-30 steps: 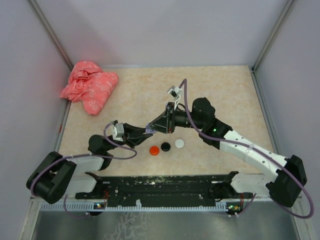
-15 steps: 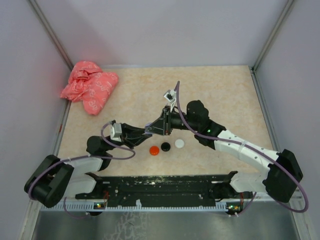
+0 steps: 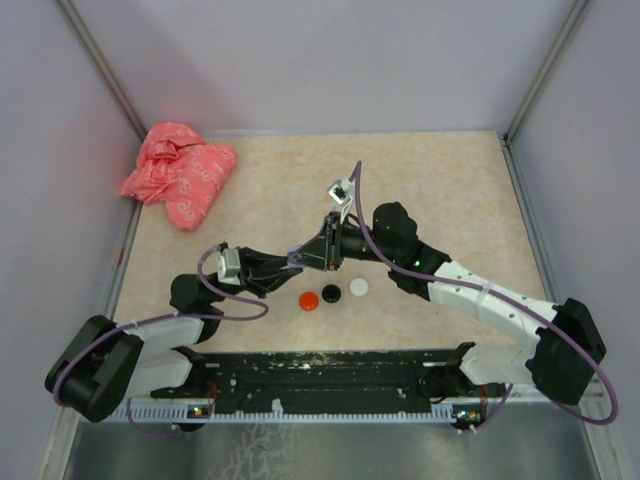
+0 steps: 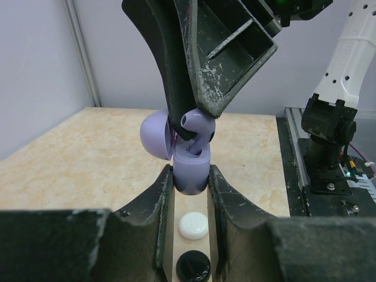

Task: Insert the wireless bluetooth earbuds into the charging case
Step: Place the earbud in the charging case.

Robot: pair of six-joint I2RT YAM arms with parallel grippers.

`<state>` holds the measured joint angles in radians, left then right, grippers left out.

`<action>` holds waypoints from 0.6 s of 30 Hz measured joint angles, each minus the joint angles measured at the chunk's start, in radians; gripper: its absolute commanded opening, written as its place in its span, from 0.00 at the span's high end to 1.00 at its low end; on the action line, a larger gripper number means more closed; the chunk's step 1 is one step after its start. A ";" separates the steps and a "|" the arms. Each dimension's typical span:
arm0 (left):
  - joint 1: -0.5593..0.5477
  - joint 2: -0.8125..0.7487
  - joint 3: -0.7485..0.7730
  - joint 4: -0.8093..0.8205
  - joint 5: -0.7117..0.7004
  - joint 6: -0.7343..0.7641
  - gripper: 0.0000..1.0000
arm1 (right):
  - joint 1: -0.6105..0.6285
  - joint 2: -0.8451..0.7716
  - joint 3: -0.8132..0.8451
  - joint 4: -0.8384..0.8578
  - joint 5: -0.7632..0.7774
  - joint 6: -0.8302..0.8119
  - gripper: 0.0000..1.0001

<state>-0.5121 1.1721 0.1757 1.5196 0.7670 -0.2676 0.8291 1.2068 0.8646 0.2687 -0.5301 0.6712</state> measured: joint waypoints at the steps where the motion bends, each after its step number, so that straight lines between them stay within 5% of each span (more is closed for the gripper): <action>1: 0.000 0.000 -0.002 0.000 0.000 0.003 1.00 | 0.000 0.000 -0.001 -0.002 0.005 0.004 0.98; 18: 0.000 -0.034 -0.027 -0.002 -0.030 0.066 1.00 | 0.008 -0.060 -0.079 0.049 0.111 0.124 0.99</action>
<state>-0.5121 1.1385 0.1486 1.5181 0.7368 -0.2020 0.8375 1.1469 0.7860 0.3180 -0.4194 0.7948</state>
